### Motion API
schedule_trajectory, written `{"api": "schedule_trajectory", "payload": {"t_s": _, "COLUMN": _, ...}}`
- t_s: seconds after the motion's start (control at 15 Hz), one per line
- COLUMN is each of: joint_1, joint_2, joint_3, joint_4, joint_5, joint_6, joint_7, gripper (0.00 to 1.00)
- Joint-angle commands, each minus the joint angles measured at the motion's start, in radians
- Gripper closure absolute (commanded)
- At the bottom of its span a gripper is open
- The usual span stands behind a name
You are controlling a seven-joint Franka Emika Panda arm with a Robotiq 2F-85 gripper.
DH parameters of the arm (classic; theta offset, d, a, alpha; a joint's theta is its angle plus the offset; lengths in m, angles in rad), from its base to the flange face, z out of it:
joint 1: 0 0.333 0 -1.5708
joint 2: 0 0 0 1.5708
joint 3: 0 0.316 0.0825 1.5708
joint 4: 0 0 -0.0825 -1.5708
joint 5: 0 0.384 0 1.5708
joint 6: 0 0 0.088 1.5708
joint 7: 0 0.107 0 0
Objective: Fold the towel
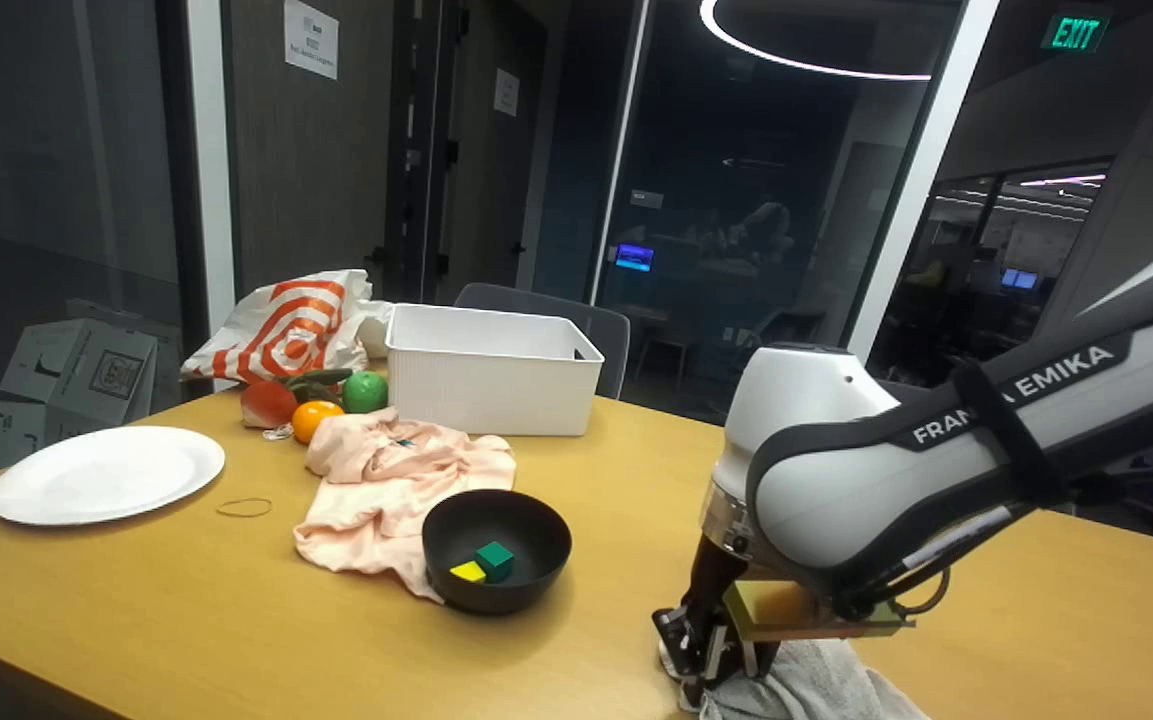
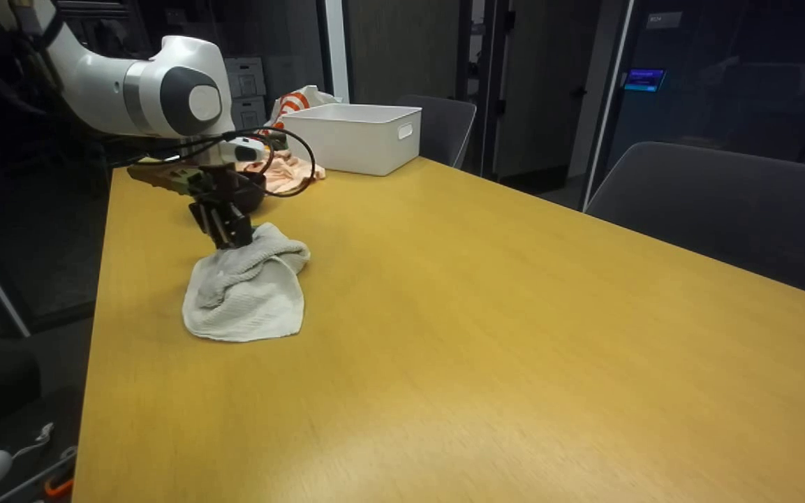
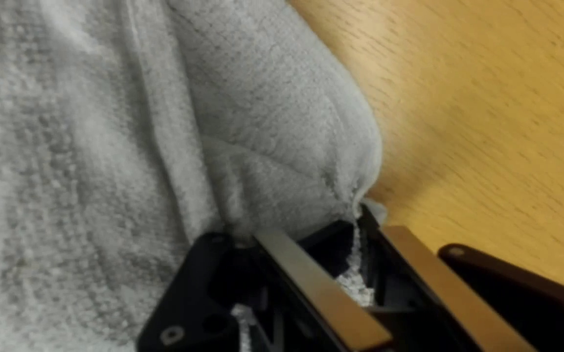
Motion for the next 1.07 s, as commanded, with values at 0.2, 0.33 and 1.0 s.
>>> {"api": "schedule_trajectory", "payload": {"t_s": 0.2, "joint_1": -0.064, "joint_2": -0.142, "joint_3": 0.004, "joint_4": -0.095, "joint_5": 0.113, "joint_6": 0.004, "joint_7": -0.021, "gripper": 0.91}}
{"api": "schedule_trajectory", "payload": {"t_s": 0.33, "joint_1": -0.082, "joint_2": -0.178, "joint_3": 0.002, "joint_4": -0.116, "joint_5": 0.139, "joint_6": 0.004, "joint_7": -0.023, "gripper": 0.91}}
{"api": "schedule_trajectory", "payload": {"t_s": 1.0, "joint_1": -0.150, "joint_2": -0.381, "joint_3": -0.023, "joint_4": -0.258, "joint_5": 0.170, "joint_6": -0.057, "joint_7": 0.054, "gripper": 0.91}}
